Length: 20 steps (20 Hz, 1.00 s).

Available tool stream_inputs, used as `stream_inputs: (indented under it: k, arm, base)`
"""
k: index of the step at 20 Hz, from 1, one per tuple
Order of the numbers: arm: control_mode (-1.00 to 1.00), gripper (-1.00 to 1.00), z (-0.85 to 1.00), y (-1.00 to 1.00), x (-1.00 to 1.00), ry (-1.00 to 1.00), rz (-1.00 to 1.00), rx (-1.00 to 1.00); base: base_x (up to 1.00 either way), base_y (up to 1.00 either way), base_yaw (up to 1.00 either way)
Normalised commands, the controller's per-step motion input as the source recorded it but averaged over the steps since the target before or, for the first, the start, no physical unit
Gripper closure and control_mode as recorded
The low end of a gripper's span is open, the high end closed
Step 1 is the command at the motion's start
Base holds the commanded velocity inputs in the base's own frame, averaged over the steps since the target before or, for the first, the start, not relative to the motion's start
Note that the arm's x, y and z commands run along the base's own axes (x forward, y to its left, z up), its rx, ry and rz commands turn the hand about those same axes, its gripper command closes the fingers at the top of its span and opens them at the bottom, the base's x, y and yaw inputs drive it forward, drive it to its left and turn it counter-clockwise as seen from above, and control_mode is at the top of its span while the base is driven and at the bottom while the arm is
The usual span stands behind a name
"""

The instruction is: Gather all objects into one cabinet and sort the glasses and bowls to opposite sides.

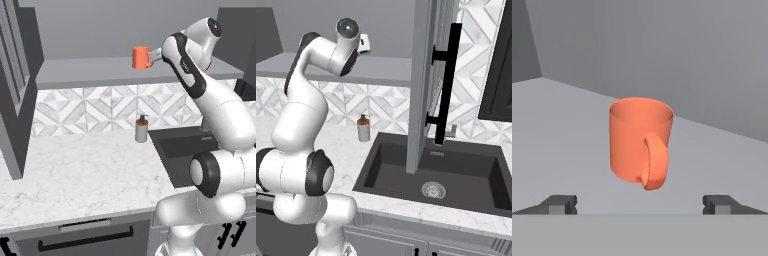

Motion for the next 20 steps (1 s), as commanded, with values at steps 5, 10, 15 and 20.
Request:
stream_inputs:
  k: [5,10,15,20]
  arm:
    - [-1.00,-1.00,-0.01,0.01,0.51,0.00,0.00,0.00]
    - [-1.00,-1.00,0.00,0.00,0.33,0.07,0.00,0.00]
    - [-1.00,-1.00,0.00,0.00,0.02,0.00,0.00,0.00]
    - [-1.00,-1.00,-0.11,0.07,0.12,0.00,0.00,0.00]
  base:
    - [0.00,0.00,0.00]
    - [0.00,0.00,0.00]
    - [0.00,0.00,0.00]
    - [0.00,0.00,0.00]
